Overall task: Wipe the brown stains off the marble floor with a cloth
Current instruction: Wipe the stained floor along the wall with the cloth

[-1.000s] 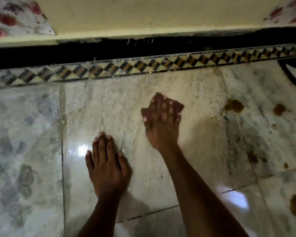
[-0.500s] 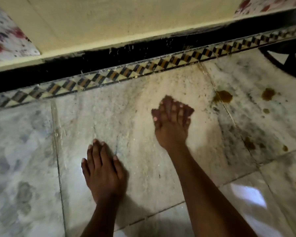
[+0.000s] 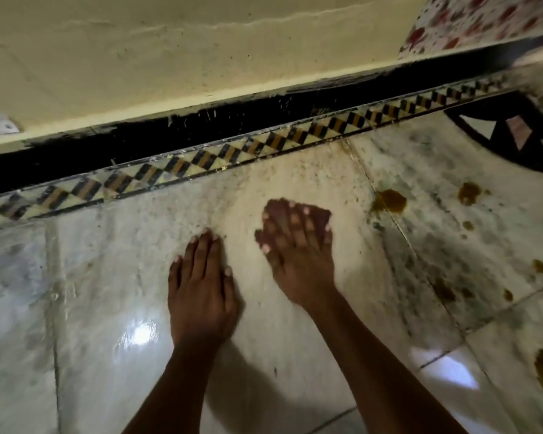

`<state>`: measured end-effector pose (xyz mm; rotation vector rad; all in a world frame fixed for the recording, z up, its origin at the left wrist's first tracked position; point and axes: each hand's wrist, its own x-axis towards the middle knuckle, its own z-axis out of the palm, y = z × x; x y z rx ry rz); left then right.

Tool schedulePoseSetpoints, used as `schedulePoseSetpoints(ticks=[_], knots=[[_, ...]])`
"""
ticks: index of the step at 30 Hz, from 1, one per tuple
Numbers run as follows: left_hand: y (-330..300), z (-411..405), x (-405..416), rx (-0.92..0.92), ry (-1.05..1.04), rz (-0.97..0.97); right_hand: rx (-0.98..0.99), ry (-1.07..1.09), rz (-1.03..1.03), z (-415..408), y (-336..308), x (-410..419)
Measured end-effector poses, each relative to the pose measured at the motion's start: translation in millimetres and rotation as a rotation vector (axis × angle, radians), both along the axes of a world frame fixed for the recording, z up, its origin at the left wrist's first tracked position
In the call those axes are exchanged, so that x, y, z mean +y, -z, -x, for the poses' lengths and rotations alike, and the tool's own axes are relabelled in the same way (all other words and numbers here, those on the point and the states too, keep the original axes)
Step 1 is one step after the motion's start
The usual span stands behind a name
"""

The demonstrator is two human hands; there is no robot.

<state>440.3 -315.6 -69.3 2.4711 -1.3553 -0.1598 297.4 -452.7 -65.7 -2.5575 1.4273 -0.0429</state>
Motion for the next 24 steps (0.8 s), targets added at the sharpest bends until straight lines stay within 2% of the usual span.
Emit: schedulePoseSetpoints(ticks=[1, 3, 4, 6, 8, 10, 12, 14, 16, 18, 19, 21, 24], knots=[[0, 0, 1, 0.0, -0.005, 0.0, 0.029, -0.157, 0.016, 17, 0, 12], [-2, -2, -3, -0.002, -0.016, -0.004, 0.067, -0.252, 0.002, 53, -5, 24], [-3, -1, -5, -0.004, -0.024, -0.01, 0.077, -0.193, 0.0, 67, -9, 19], [-5, 1, -7, 0.008, -0.029, -0.01, 0.077, 0.109, -0.019, 69, -7, -10], [-5, 1, -8, 0.014, -0.034, -0.007, 0.039, 0.41, -0.029, 32, -7, -49], [-4, 1, -8, 0.017, -0.041, 0.005, -0.015, 0.503, -0.09, -26, -10, -88], [-2, 1, -10, 0.003, -0.044, 0.018, -0.011, 0.349, -0.135, -85, -9, -108], [0, 1, -10, -0.014, -0.038, 0.029, 0.01, -0.039, -0.034, -115, -5, -95], [1, 1, -8, -0.016, -0.037, 0.041, 0.048, -0.457, 0.071, -98, -2, -68], [-1, 0, -8, -0.012, -0.046, 0.036, 0.065, -0.601, 0.087, -58, -5, -58], [-2, 0, -9, -0.01, -0.042, 0.036, 0.061, -0.551, 0.084, -41, -7, -64], [-3, 0, -10, -0.005, -0.028, 0.036, 0.066, -0.275, 0.045, -30, -7, -85], [-2, -1, -8, -0.004, -0.022, 0.03, 0.005, 0.186, -0.072, -73, -3, -109]])
